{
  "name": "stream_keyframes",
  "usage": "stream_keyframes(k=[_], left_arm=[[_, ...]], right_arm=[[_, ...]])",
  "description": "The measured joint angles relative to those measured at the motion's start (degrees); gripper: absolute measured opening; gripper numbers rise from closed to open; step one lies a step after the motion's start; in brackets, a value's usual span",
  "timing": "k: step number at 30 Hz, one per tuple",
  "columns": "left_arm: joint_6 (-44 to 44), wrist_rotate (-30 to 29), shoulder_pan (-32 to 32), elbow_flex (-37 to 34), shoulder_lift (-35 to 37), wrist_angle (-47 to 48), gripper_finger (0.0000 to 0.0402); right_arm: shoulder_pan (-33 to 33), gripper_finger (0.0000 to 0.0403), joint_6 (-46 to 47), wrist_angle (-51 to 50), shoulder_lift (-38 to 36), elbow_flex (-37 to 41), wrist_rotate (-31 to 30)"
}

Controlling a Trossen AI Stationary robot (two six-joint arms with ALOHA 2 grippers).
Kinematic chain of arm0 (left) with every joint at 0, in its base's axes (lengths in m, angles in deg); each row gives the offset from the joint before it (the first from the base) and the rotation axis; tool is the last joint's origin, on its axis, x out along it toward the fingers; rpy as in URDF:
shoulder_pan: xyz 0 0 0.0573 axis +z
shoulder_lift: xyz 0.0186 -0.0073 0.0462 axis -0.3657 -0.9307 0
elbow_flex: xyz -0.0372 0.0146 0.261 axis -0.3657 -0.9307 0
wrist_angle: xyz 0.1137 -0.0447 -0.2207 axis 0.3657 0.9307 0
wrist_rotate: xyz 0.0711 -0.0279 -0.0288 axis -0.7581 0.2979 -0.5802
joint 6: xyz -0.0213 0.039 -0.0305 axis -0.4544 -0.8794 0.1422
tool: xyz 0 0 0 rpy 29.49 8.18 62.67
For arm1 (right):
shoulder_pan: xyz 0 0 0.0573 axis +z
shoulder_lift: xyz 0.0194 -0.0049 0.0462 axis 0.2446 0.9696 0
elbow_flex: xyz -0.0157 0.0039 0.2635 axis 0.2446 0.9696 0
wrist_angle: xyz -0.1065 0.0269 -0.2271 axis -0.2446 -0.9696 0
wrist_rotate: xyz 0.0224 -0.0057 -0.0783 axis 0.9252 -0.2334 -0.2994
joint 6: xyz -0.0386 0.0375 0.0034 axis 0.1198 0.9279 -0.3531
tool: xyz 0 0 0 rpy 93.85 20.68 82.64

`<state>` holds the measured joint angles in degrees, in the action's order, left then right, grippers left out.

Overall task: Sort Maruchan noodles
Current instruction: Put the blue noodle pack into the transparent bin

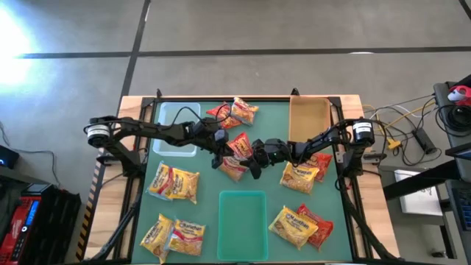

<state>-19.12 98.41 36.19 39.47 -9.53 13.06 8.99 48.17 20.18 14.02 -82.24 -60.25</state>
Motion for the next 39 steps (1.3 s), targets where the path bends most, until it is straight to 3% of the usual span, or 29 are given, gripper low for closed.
stream_keyframes(k=[7, 17, 23, 30, 34, 39], left_arm=[[-3.5, -0.1, 0.0, 3.2, 0.0, 7.6, 0.012], [-9.5, -0.1, 0.0, 12.4, 0.1, 32.2, 0.0204], [-12.5, -0.1, 0.0, 10.1, 0.1, 31.4, 0.0217], [-13.2, -0.2, 0.0, 9.0, 0.1, 22.9, 0.0217], [-11.9, -3.9, -0.2, 6.2, 0.1, 22.0, 0.0217], [-9.6, -4.4, -0.4, -0.4, 0.4, 10.0, 0.0217]], right_arm=[[0.0, 0.0008, -3.8, -0.9, -0.3, 0.0, 3.3], [-0.1, 0.0008, -16.1, -3.5, -2.0, 0.0, 7.5], [-0.1, 0.0008, -24.4, -6.7, -2.6, 0.0, 7.5], [0.5, 0.0008, -28.2, -13.3, -2.6, -4.1, 7.6], [1.3, 0.0008, -31.1, -18.1, -2.6, -6.4, 7.6], [2.4, 0.0008, -36.2, -23.2, -2.6, -8.8, 7.4]])
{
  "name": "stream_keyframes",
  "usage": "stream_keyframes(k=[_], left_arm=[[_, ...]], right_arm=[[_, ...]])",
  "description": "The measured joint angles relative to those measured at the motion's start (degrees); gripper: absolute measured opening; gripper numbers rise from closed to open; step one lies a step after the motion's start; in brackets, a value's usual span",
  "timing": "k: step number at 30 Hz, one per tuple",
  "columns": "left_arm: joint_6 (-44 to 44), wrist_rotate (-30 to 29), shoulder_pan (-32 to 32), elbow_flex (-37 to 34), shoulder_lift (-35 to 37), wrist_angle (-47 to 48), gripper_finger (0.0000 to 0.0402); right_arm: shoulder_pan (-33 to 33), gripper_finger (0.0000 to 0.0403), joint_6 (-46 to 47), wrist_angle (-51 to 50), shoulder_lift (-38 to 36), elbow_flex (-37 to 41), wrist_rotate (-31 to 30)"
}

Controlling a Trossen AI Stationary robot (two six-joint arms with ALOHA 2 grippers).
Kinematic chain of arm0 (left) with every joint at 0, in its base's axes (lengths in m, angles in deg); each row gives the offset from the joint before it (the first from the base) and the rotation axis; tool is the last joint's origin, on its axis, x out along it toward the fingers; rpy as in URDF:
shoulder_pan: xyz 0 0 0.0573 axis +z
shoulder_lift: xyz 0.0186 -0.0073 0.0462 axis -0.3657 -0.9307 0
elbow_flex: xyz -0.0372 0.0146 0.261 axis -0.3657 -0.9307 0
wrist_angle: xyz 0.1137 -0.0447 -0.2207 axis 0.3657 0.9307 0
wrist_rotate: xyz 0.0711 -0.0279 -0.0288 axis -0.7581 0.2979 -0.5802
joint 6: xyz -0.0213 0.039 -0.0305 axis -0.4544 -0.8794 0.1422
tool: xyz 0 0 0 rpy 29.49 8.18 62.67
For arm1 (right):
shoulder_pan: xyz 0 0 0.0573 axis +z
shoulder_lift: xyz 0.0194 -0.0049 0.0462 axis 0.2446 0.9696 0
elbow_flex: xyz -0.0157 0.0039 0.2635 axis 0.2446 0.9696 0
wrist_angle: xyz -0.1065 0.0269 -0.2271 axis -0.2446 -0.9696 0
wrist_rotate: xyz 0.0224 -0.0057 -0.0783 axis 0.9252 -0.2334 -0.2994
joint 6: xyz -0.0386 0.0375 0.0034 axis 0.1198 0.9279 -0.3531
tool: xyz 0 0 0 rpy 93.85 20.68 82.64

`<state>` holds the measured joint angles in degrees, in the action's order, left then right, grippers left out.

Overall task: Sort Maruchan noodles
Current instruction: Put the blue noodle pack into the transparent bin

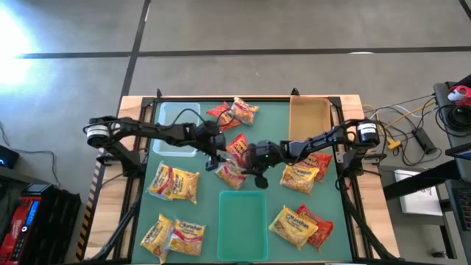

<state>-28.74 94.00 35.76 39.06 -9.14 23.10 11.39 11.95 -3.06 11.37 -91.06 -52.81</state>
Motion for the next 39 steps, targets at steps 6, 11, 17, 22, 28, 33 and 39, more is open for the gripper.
stream_keyframes(k=[6, 11, 17, 22, 28, 33, 39], left_arm=[[0.6, 5.8, 0.0, -4.4, 0.5, -7.1, 0.0217], [0.2, 15.9, -0.1, -4.9, 0.8, -7.4, 0.0217], [0.2, 18.9, -0.1, -4.8, 2.0, -7.3, 0.0217], [0.2, 19.0, -0.1, -4.1, 3.4, -6.7, 0.0217], [1.7, 18.4, 0.0, -4.0, 4.1, -2.9, 0.0217], [1.9, 16.7, 0.0, -4.0, 4.0, -1.1, 0.0217], [0.9, 17.7, -0.1, -3.9, 4.4, -3.0, 0.0217]], right_arm=[[0.5, 0.0008, -3.8, -4.2, 0.0, -3.7, 0.0], [0.7, 0.0008, -7.3, -9.4, 0.0, -7.5, -0.3], [0.7, 0.0008, -9.8, -15.7, 0.0, -11.0, -0.5], [0.9, 0.0008, -10.2, -16.4, 0.1, -11.9, -0.5], [1.9, 0.0008, -10.2, -17.3, 0.1, -11.5, -0.5], [2.8, 0.0008, -10.2, -17.1, 0.1, -11.0, -0.6], [3.7, 0.0008, -9.7, -17.1, 0.1, -11.0, -0.6]])
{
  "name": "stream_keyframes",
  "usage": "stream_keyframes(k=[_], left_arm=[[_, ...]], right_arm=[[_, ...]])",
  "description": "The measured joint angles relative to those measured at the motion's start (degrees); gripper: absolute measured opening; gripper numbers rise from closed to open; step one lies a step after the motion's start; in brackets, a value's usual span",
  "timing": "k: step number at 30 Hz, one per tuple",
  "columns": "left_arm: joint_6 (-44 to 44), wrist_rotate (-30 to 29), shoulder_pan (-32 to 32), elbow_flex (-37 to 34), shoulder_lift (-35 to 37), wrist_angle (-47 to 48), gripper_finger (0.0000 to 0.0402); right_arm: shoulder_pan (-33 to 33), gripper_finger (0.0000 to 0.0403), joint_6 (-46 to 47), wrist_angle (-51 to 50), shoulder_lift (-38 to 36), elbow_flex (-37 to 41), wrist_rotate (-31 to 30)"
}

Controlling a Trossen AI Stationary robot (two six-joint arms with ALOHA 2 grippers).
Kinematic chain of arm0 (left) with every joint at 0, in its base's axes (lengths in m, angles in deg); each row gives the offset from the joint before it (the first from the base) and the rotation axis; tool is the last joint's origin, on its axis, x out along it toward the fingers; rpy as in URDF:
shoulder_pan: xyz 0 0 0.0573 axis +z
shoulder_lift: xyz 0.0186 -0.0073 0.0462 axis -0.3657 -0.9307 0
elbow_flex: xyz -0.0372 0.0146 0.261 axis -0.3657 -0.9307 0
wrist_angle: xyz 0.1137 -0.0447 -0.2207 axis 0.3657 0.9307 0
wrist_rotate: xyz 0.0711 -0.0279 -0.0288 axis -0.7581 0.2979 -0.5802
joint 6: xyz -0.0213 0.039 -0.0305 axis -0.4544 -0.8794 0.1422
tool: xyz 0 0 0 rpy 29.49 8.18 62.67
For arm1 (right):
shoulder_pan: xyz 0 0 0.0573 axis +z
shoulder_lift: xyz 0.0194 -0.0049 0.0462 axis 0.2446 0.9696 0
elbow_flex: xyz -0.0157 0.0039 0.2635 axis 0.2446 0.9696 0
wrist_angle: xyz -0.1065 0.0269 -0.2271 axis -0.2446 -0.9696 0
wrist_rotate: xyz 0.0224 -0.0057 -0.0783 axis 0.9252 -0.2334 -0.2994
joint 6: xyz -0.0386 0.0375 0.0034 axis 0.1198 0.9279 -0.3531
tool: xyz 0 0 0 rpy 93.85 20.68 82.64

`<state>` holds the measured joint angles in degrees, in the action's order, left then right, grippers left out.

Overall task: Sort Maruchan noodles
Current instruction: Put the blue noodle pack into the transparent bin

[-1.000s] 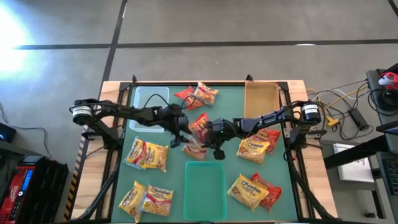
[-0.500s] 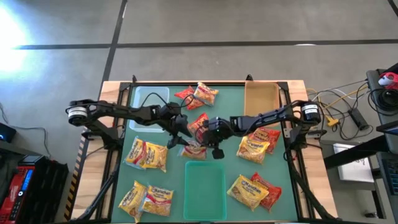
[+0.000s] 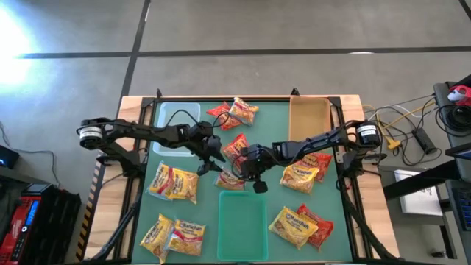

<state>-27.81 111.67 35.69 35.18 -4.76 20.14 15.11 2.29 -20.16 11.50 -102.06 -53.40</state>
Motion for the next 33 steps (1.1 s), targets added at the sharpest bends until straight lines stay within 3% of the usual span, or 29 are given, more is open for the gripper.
stream_keyframes(k=[8, 25, 33], left_arm=[[0.9, 5.4, -0.2, 2.9, -0.1, 0.2, 0.0217], [2.3, 4.3, -2.0, 4.4, -3.2, 0.1, 0.0281], [6.5, 4.2, -2.1, 5.9, -3.2, -1.4, 0.0286]], right_arm=[[0.3, 0.0008, 0.6, 0.1, 0.0, -0.2, 0.0], [0.3, 0.0008, 0.5, 0.1, 0.0, -0.4, 0.0], [0.3, 0.0008, -0.1, 0.1, 0.1, -0.4, 0.0]])
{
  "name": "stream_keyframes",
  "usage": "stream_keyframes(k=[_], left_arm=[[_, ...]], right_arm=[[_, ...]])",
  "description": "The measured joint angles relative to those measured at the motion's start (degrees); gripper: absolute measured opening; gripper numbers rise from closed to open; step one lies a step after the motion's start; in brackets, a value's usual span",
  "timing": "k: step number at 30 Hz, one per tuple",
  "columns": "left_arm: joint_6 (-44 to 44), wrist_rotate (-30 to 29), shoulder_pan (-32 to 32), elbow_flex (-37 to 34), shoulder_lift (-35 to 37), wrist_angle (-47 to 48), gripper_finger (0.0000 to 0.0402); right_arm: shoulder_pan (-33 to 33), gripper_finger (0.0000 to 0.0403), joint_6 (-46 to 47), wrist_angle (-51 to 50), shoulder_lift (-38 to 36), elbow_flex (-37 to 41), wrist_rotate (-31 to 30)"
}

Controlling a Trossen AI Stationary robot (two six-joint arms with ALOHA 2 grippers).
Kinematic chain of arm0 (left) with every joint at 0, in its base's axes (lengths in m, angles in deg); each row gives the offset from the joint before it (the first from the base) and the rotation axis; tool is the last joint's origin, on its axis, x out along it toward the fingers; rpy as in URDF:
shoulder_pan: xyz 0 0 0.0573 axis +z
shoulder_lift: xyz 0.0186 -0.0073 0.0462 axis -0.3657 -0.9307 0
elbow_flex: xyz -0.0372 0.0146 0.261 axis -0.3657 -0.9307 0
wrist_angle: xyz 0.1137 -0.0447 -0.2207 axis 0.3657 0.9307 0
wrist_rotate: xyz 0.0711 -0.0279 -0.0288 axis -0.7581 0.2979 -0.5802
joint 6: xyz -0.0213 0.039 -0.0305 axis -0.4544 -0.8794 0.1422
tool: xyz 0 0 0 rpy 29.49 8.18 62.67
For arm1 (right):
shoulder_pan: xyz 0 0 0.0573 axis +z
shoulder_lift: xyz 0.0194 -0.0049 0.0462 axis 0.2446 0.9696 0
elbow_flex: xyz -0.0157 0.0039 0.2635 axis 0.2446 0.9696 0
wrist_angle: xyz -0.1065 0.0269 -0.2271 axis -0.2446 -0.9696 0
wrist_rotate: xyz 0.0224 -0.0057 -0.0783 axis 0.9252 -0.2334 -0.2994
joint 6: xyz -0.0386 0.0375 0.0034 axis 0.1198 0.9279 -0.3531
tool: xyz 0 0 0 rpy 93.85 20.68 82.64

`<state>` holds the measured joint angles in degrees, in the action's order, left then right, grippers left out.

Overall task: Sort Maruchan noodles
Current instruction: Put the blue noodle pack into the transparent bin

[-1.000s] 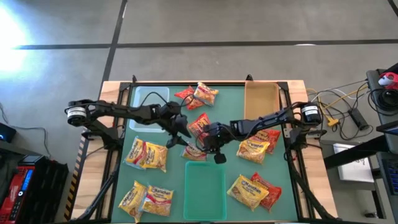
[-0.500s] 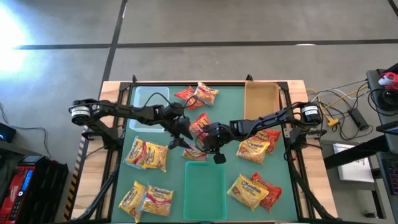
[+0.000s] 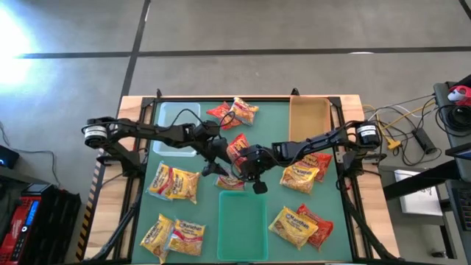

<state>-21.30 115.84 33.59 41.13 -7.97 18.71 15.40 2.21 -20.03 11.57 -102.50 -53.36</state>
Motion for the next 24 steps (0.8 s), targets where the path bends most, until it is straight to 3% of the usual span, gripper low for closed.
stream_keyframes(k=[11, 14, 21, 24], left_arm=[[4.5, -1.5, -2.7, 1.4, -0.3, -0.3, 0.0286], [2.3, -2.4, -4.7, 1.3, -0.5, 0.0, 0.0286], [-5.4, -10.6, -6.8, 1.3, -0.7, 1.7, 0.0286], [-5.6, -10.9, -6.8, 1.3, -0.7, 1.6, 0.0286]], right_arm=[[0.0, 0.0008, 0.6, -0.2, 0.0, 0.0, 0.0], [0.0, 0.0008, 0.6, -0.1, 0.0, 0.0, 0.0], [0.0, 0.0008, 0.6, 0.0, 0.0, 0.0, 0.0], [0.0, 0.0008, 0.6, 0.3, 0.0, 0.0, 0.0]])
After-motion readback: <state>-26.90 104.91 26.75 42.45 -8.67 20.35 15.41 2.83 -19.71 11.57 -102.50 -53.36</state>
